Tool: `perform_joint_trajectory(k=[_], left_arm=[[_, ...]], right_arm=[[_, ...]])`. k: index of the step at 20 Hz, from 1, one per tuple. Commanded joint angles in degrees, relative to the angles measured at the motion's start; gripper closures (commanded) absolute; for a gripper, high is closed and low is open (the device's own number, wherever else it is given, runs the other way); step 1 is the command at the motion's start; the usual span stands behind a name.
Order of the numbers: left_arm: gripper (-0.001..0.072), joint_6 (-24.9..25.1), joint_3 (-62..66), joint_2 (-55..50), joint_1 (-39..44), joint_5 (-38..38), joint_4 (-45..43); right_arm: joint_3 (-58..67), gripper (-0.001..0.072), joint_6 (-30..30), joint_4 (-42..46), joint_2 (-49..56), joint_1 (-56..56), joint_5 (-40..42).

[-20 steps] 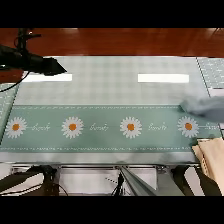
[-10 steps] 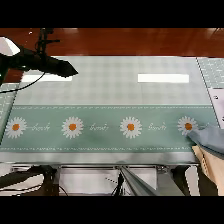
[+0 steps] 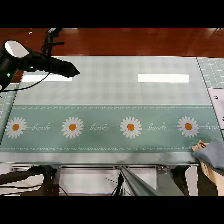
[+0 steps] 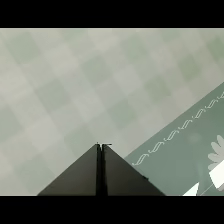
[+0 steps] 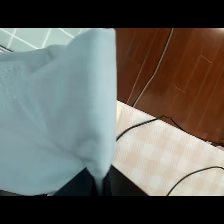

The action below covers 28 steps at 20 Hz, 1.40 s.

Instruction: Fold the shirts.

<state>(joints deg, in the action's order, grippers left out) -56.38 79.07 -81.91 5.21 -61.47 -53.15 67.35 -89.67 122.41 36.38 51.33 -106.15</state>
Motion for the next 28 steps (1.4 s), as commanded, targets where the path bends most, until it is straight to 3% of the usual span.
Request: perform_joint_trajectory(k=[1, 2, 3, 5, 6, 9, 13, 14, 15, 16, 18, 19, 20, 22, 23, 24, 26, 28], left_arm=[[0.0677, 0.2, 0.0, -0.2, 0.0, 1.5, 0.0], [0.0678, 0.2, 0.0, -0.2, 0.0, 1.6, 0.0], [0.0678, 0.2, 0.0, -0.2, 0.0, 1.6, 0.0], [0.0678, 0.2, 0.0, -0.2, 0.0, 1.5, 0.0], [0.0678, 0.2, 0.0, -0.2, 0.0, 1.6, 0.0], [0.0678, 0.1, 0.0, -0.2, 0.2, 1.3, 1.6], [0.0672, -1.5, 0.0, -0.2, 0.2, -1.2, 3.3], [0.0577, -1.6, 0.1, -0.2, 0.2, -2.2, 3.3], [0.0418, -2.1, 0.1, -0.2, 0.2, -3.4, 3.3], [0.0333, -3.7, 0.1, -0.2, 0.3, -4.8, 3.3], [0.0326, -6.5, 0.2, 0.2, 1.0, -8.1, 2.4], [0.0326, -8.7, 0.2, 0.7, 2.2, -9.0, -0.1], [0.0326, -10.6, 0.5, 1.2, 3.9, -9.7, -4.5], [0.0291, -15.6, 1.2, 2.4, 8.5, -11.0, -16.3], [0.0096, -19.1, 1.5, 2.9, 10.8, -11.2, -21.8], [-0.0009, -23.6, 1.5, 3.0, 12.8, -11.2, -26.7], [-0.0009, -31.9, 1.4, 2.8, 16.0, -11.6, -35.1], [-0.0009, -36.4, 1.4, 2.8, 17.7, -11.7, -38.0]], right_arm=[[-1.3, 0.0535, 0.1, 1.4, -1.3, 0.0, -0.2], [-1.7, 0.0439, 0.7, 0.9, -1.8, 0.0, -0.2], [-2.0, 0.039, 0.7, 0.2, -2.4, 0.0, -0.2], [-2.0, 0.0381, 0.0, -5.0, -3.4, 0.0, 0.1], [-2.0, 0.0336, 0.0, -10.3, -4.2, 0.0, 0.1], [-2.0, 0.0322, 0.5, -16.4, -6.8, 0.0, 4.9], [-2.0, 0.0322, -2.7, -21.0, -5.8, 0.0, 22.1], [-2.0, 0.0322, -1.8, -27.1, -4.5, 0.0, 27.5], [-2.0, 0.0322, 1.5, -35.4, -2.6, 0.0, 31.3], [-2.0, 0.0322, 6.5, -46.3, 0.2, -0.1, 33.4], [-2.0, 0.032, 13.7, -64.4, 7.5, -2.3, 33.2], [-2.0, 0.0319, 14.1, -67.8, 11.3, -5.2, 32.5], [-2.0, 0.0293, 14.3, -67.6, 14.7, -9.1, 32.0], [-2.0, 0.0128, 15.2, -60.3, 21.1, -20.2, 31.6], [-2.0, 0.0098, 15.3, -55.7, 23.5, -25.6, 31.7], [-2.0, 0.0098, 16.0, -51.0, 25.9, -31.0, 32.0], [-2.0, 0.0098, 16.4, -43.5, 29.5, -39.7, 33.7], [-2.0, 0.0098, 16.4, -39.1, 31.6, -45.8, 35.4]])
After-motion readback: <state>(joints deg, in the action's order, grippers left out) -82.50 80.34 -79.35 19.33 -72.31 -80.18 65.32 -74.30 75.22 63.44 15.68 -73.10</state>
